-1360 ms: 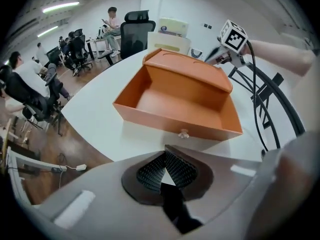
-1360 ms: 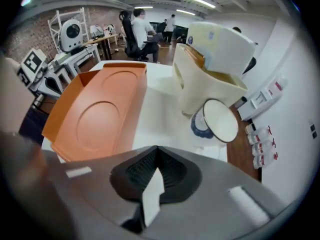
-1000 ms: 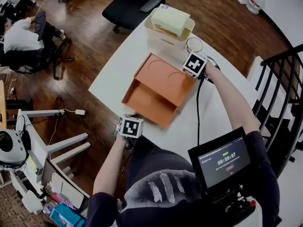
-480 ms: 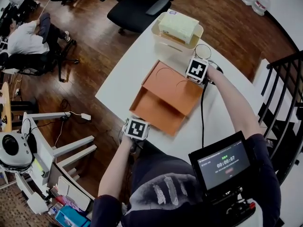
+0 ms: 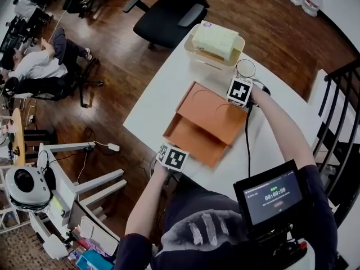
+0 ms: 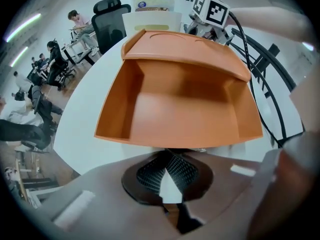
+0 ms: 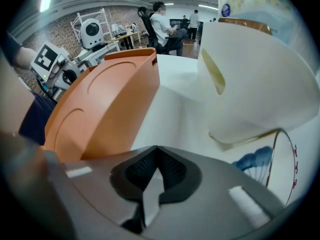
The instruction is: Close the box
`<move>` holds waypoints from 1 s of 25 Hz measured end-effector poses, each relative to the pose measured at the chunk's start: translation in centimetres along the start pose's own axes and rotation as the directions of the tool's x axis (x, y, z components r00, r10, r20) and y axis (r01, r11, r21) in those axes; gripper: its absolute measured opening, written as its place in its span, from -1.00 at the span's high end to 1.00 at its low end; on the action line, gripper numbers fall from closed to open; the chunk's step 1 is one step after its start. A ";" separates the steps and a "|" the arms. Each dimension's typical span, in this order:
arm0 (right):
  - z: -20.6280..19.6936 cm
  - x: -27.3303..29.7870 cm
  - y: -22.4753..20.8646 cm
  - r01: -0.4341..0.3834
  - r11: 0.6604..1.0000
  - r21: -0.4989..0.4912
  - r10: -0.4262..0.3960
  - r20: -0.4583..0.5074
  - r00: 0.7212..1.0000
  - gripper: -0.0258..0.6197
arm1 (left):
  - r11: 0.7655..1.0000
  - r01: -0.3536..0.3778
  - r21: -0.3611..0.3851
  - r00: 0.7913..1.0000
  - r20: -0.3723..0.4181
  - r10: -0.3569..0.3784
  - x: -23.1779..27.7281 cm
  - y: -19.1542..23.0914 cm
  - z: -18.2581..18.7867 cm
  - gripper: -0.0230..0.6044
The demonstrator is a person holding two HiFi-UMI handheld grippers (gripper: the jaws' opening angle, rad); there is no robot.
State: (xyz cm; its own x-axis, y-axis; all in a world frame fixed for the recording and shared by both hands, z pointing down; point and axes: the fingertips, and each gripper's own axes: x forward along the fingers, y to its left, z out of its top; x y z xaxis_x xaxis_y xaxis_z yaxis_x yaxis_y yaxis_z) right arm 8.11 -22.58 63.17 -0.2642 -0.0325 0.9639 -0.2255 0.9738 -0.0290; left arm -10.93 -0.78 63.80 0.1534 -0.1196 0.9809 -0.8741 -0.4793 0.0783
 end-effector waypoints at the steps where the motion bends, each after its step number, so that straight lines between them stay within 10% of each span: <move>1: 0.1 0.1 0.0 0.002 1.000 -0.010 -0.002 -0.005 1.000 0.90 | 1.000 0.013 -0.015 1.000 0.002 -0.013 0.2 0.0 0.0 0.88; 25: 0.1 0.3 0.0 0.006 1.000 -0.008 -0.007 -0.050 0.999 0.90 | 0.998 0.036 -0.045 0.999 0.037 -0.034 0.1 -0.1 1.4 0.88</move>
State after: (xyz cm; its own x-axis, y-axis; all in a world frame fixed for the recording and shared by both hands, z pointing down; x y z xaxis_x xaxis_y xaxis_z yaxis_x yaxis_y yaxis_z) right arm 7.91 -22.63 63.38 -0.2159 -0.0277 0.9760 -0.2199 0.9753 -0.0210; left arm -10.20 -1.91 63.63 0.2002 -0.1350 0.9704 -0.8877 -0.4441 0.1213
